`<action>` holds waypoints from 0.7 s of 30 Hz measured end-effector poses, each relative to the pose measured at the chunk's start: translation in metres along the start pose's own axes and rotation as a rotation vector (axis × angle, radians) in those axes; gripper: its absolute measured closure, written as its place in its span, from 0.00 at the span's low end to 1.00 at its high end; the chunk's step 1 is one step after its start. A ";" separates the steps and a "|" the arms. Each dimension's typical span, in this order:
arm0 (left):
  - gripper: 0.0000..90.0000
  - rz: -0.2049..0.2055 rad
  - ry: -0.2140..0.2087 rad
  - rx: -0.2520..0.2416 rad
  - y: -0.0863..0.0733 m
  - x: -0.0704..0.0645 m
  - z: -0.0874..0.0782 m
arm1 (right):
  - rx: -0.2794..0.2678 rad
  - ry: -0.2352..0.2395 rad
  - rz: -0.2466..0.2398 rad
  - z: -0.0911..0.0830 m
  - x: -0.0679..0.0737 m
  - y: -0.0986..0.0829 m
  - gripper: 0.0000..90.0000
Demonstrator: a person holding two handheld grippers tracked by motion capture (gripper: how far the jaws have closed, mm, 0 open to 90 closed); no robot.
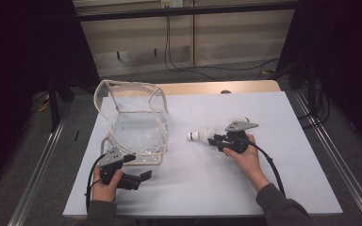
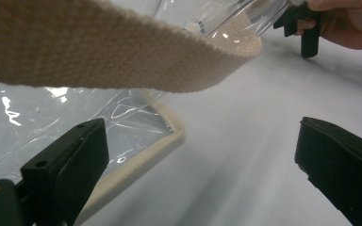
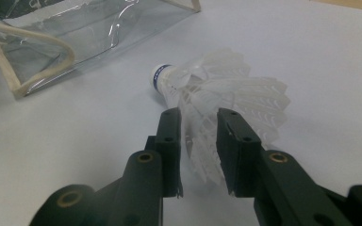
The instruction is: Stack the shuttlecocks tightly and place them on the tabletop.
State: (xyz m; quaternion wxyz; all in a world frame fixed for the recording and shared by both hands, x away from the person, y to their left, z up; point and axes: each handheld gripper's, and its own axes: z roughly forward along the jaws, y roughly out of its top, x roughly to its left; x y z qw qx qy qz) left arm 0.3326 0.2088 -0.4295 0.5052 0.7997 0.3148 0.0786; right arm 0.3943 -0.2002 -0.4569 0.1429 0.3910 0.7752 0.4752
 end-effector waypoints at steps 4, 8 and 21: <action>0.04 0.000 0.000 0.000 0.000 0.000 0.000 | -0.005 -0.007 0.004 -0.001 0.001 0.000 0.74; 0.04 0.002 0.001 -0.002 0.000 0.000 0.000 | -0.004 -0.013 -0.001 -0.003 0.000 0.000 0.73; 0.04 -0.001 0.000 -0.002 0.000 0.000 0.000 | -0.005 -0.028 0.001 -0.013 -0.001 0.000 0.65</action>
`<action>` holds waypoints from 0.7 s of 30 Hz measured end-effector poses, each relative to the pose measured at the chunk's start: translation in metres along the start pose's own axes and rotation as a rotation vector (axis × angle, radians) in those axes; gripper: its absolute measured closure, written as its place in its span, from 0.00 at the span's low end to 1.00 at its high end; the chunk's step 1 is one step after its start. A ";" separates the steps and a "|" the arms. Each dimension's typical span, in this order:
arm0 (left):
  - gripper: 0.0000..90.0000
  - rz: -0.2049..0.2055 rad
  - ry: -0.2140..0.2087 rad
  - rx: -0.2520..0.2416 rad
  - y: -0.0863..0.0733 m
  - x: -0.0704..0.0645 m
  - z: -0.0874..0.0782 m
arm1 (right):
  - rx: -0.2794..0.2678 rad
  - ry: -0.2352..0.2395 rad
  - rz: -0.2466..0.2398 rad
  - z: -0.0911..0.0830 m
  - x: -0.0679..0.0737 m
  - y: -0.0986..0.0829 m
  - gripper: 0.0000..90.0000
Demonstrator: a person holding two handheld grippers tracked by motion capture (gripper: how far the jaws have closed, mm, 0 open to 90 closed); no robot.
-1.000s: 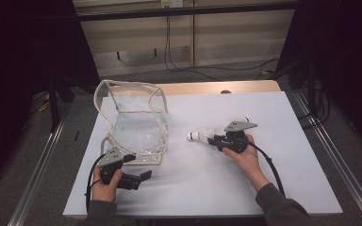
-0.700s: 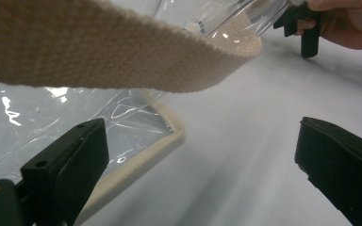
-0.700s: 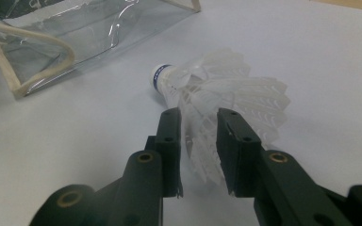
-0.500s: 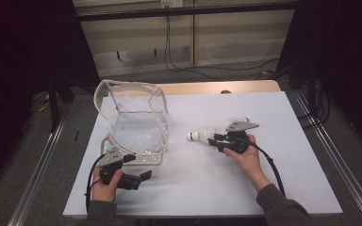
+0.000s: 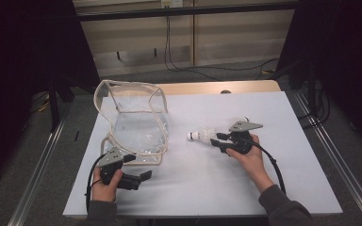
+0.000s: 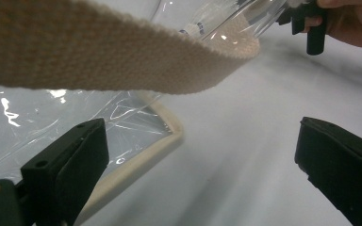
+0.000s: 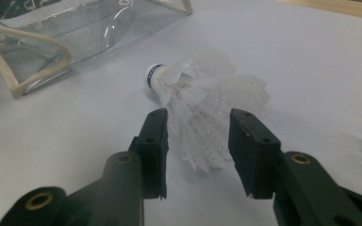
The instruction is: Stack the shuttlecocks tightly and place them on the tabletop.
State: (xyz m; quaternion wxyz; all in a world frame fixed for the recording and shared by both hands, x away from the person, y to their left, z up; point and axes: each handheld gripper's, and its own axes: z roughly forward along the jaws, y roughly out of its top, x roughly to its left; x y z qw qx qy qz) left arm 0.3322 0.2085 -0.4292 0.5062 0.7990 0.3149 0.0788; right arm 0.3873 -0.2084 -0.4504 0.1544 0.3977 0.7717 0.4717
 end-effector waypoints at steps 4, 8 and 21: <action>0.04 0.000 -0.004 0.003 0.000 0.000 0.000 | -0.001 -0.007 -0.003 -0.002 0.000 0.000 0.60; 0.04 0.001 -0.003 0.004 0.000 0.000 0.000 | 0.000 -0.006 -0.001 -0.006 0.000 0.001 0.57; 0.04 0.000 -0.006 0.000 0.000 -0.001 0.001 | -0.004 -0.038 0.012 -0.016 -0.005 -0.001 0.43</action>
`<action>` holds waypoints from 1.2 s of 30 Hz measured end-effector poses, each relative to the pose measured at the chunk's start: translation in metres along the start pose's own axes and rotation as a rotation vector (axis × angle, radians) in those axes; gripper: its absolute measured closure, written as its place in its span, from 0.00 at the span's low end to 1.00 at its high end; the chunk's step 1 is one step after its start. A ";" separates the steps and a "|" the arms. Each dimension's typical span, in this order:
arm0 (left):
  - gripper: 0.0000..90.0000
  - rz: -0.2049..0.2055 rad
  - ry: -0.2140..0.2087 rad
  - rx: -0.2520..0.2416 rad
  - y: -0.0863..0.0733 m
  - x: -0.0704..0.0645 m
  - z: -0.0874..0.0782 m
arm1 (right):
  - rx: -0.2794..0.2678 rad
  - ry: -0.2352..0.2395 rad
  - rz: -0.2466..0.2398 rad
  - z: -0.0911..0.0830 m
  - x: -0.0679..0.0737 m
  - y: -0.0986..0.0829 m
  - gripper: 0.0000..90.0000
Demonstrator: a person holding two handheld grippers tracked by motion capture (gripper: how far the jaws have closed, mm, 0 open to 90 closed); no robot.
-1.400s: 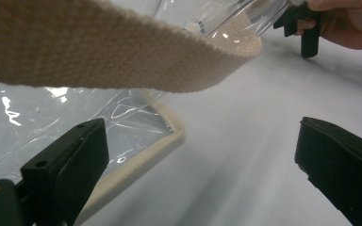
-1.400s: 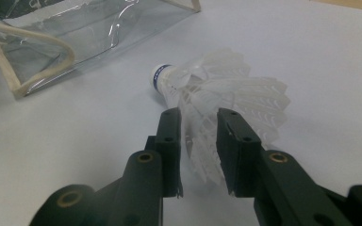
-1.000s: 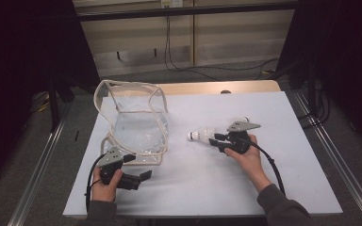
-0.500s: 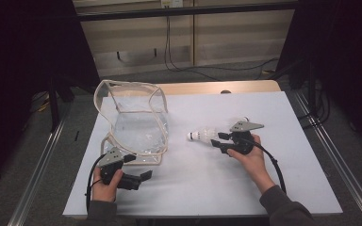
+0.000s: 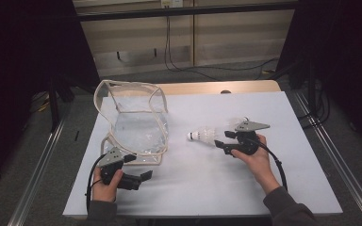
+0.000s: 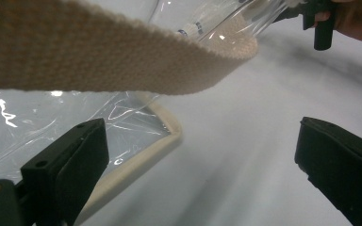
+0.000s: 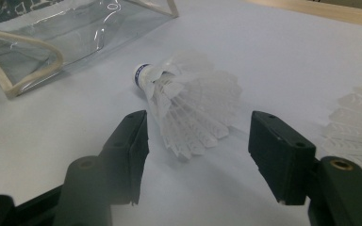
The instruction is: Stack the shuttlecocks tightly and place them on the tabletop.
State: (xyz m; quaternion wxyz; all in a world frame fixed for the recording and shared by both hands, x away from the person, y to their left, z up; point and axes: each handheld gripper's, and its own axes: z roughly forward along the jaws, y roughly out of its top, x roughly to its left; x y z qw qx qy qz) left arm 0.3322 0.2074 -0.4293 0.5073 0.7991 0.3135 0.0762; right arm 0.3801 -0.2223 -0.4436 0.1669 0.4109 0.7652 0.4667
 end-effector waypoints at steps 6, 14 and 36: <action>0.04 0.001 -0.001 0.001 0.000 0.000 0.000 | -0.008 -0.016 0.008 -0.006 -0.004 0.001 0.39; 0.04 0.002 0.002 0.002 0.000 0.000 0.000 | -0.002 -0.042 0.013 -0.012 -0.009 0.002 0.33; 0.04 0.005 0.001 -0.001 0.001 -0.001 0.000 | -0.020 -0.082 0.060 -0.027 -0.020 0.001 0.20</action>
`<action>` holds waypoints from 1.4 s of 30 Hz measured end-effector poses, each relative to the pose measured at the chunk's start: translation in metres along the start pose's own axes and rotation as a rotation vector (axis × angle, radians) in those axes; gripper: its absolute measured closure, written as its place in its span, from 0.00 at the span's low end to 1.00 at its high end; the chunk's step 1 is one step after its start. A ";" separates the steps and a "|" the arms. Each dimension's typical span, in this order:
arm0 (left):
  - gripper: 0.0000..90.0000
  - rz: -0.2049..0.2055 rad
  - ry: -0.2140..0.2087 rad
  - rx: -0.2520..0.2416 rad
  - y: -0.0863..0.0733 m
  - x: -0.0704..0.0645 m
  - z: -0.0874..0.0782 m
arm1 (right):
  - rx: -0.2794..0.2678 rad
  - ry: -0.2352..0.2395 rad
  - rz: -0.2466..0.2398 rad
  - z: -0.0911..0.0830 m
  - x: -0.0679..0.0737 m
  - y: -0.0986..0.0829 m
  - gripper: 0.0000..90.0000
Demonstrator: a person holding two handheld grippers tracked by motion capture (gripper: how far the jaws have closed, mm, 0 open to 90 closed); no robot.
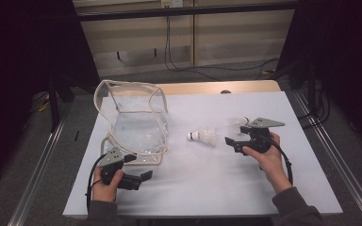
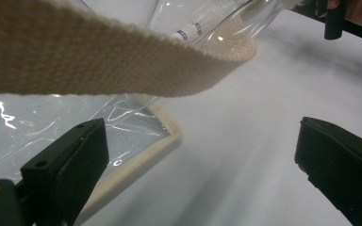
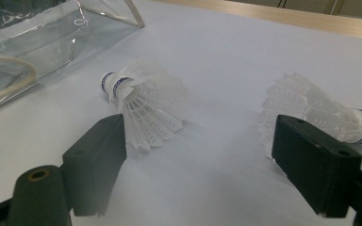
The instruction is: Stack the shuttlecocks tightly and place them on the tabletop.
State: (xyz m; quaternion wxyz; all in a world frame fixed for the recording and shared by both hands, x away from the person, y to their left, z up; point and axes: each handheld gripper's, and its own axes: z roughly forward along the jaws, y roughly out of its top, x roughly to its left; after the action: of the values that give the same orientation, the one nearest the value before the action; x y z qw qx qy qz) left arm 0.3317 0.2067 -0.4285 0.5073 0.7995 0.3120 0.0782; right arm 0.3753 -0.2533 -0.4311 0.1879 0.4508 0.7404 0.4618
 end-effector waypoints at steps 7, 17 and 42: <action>0.04 0.001 0.000 -0.003 0.000 0.000 0.000 | -0.008 -0.014 0.012 -0.005 -0.005 -0.002 0.18; 0.04 0.002 -0.001 0.000 0.000 -0.001 0.000 | -0.021 -0.058 0.011 -0.008 -0.011 -0.003 0.13; 0.04 0.002 0.005 0.000 0.001 0.000 -0.002 | -0.017 -0.177 0.041 0.002 -0.025 0.000 0.05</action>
State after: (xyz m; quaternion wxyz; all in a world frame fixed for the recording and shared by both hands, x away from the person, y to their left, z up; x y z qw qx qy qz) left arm 0.3315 0.2078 -0.4272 0.5065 0.7996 0.3123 0.0807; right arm 0.3897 -0.2733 -0.4359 0.2470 0.5031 0.7075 0.4304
